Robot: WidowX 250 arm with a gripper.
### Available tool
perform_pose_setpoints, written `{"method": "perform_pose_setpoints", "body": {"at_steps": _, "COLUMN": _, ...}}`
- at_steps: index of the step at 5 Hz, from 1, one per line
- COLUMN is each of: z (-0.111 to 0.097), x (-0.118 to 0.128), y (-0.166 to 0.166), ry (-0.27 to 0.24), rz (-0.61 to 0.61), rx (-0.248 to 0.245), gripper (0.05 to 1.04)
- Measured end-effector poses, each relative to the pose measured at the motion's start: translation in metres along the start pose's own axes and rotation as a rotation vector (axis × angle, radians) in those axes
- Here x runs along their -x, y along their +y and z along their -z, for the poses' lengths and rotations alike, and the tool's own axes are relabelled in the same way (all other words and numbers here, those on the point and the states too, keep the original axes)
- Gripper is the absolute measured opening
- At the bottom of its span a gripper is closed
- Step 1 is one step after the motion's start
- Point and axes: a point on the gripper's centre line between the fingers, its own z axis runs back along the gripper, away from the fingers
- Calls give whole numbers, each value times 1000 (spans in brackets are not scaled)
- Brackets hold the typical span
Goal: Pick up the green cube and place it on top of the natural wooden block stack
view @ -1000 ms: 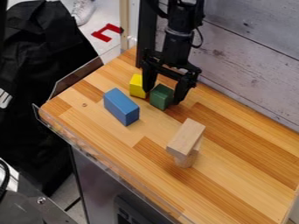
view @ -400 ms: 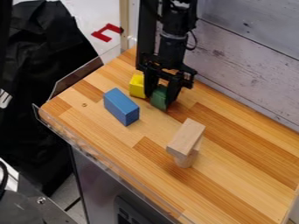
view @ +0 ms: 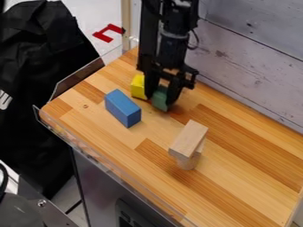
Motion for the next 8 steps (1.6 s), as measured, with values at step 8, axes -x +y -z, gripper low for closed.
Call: {"method": "perform_pose_setpoints", "body": {"at_steps": 8, "z": -37, "x": 89, "y": -71, "ry": 55, "rz": 253, "rx": 1, "gripper": 547}}
